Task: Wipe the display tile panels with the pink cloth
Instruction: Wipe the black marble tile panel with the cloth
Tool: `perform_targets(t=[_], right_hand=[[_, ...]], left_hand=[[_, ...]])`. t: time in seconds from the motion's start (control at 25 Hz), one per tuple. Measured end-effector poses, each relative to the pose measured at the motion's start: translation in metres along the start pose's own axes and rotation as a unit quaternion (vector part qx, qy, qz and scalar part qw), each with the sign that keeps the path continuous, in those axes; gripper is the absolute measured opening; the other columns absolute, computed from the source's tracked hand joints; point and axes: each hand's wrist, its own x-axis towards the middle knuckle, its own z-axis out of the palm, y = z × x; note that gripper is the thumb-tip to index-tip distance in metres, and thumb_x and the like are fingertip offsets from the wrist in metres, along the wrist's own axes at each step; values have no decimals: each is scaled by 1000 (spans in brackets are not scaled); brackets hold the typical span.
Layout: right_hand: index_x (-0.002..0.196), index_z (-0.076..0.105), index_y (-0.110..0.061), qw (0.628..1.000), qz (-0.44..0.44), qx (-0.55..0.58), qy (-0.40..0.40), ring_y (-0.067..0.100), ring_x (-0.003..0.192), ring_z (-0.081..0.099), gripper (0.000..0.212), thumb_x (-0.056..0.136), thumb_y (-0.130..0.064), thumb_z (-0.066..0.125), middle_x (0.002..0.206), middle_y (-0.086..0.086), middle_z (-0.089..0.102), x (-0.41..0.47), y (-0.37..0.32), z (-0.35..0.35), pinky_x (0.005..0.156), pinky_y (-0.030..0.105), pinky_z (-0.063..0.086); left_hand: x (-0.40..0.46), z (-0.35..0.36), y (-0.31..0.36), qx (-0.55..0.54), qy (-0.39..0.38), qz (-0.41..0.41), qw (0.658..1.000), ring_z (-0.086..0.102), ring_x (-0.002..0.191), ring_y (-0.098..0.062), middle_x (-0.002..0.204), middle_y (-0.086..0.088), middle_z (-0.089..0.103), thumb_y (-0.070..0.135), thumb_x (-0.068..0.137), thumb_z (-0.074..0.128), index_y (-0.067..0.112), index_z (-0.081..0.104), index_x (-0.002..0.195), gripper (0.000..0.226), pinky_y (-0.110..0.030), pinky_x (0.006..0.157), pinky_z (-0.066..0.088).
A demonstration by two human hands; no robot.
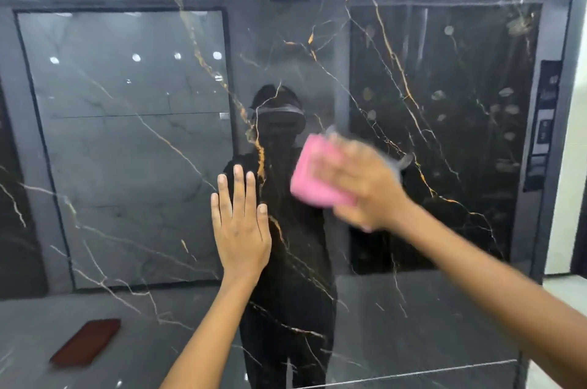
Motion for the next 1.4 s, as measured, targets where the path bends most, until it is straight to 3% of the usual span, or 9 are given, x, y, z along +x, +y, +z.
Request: perform_targets(t=[0.08, 0.16, 0.36, 0.44, 0.56, 0.72, 1.0, 1.24, 1.4], right_hand=[[134, 56, -16, 974, 209, 5, 92, 43, 135, 38, 67, 68, -17, 60, 141, 14, 51, 53, 40, -14, 106, 41, 30], [138, 53, -17, 967, 236, -10, 98, 42, 139, 32, 70, 68, -20, 59, 147, 14, 44, 56, 20, 1, 112, 40, 21], [147, 36, -24, 956, -195, -35, -215, 30, 149, 4, 81, 72, -36, 64, 155, -3, 34, -91, -130, 30, 121, 48, -3], [144, 42, -23, 945, -253, -24, -203, 29, 148, 11, 76, 72, -35, 62, 152, -3, 38, -93, -104, 20, 121, 45, -4], [137, 49, -19, 998, -36, -47, -37, 34, 141, 31, 64, 74, -25, 56, 143, 6, 50, -35, 1, -3, 115, 44, 21], [133, 54, -15, 963, 233, -16, 134, 45, 133, 40, 60, 73, -14, 53, 136, 15, 55, -49, 37, -12, 102, 51, 39], [145, 35, -27, 966, -163, -3, -199, 23, 150, 8, 78, 73, -33, 64, 162, -6, 10, -188, -111, 16, 122, 44, 5], [132, 56, -15, 959, 269, -15, 88, 42, 134, 39, 61, 71, -17, 54, 138, 15, 54, -68, 4, -6, 103, 49, 34], [141, 46, -25, 989, -68, -11, -130, 31, 145, 18, 71, 72, -30, 61, 149, 1, 40, -159, -146, 43, 119, 50, 12]], left_hand=[[0, -1, 0, -30, -5, 0, 1000, -3, 151, -21, 161, -2, 13, 24, 101, 28, 10, 20, 153, 55, -38, 122, 1], [2, -2, -3, -60, -13, 10, 998, -3, 151, -21, 161, -2, 13, 25, 102, 25, 10, 22, 153, 54, -38, 123, 0], [-14, -4, -3, -87, -43, -4, 995, -4, 151, -18, 161, 2, 13, 39, 106, 10, 14, 25, 153, 55, -37, 122, -2], [-39, -1, 6, -69, -53, -43, 995, -5, 151, -19, 163, 2, 7, 39, 106, 12, 15, 21, 154, 55, -38, 122, -2], [-71, 8, 9, -22, -63, -43, 997, -9, 151, -22, 164, 4, -8, 37, 105, 21, 16, 9, 155, 56, -39, 122, -4], [-71, 15, 5, -7, -44, -33, 998, -10, 151, -22, 164, 6, -11, 30, 101, 29, 15, 8, 154, 59, -38, 122, -6], [-73, 15, 3, -9, -46, -25, 999, -12, 150, -22, 162, -3, 5, 29, 103, 30, 13, 9, 155, 59, -40, 122, -5], [-73, 17, 5, -7, -29, -16, 999, -10, 151, -22, 162, -2, 3, 31, 104, 25, 14, 8, 155, 56, -40, 122, -4], [-70, 18, 4, -2, -29, -11, 1000, -2, 151, -29, 161, -10, 16, 33, 106, 22, 10, 16, 155, 54, -41, 122, -2]])
